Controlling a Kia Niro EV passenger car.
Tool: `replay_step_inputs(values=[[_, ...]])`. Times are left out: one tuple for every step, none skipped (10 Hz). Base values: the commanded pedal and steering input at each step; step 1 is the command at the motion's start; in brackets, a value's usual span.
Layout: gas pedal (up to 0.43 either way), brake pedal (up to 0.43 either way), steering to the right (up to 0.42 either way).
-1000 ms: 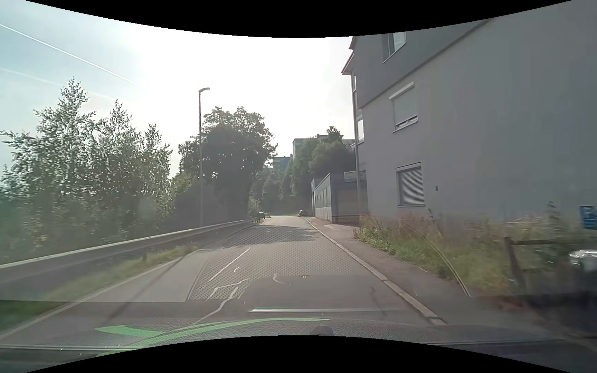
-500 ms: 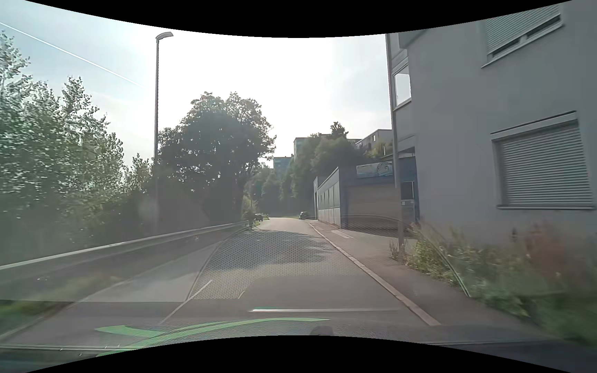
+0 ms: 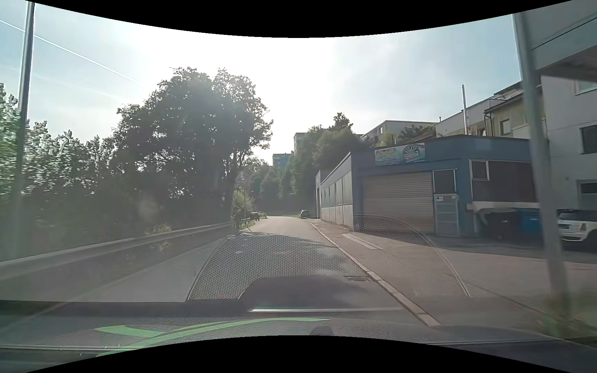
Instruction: Follow the waypoints while adhering to traffic rules and regulations
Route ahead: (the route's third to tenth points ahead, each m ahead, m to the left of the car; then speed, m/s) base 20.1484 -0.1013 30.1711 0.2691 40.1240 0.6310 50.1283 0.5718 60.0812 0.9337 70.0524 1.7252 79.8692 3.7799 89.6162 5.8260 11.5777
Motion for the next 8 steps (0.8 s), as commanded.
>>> replay_step_inputs(values=[[0.087,0.000,-0.003],[0.087,0.000,-0.003],[0.087,0.000,-0.004],[0.087,0.000,-0.004],[0.087,0.000,-0.004],[0.098,0.000,-0.004],[0.098,0.000,-0.004],[0.098,0.000,-0.005]])
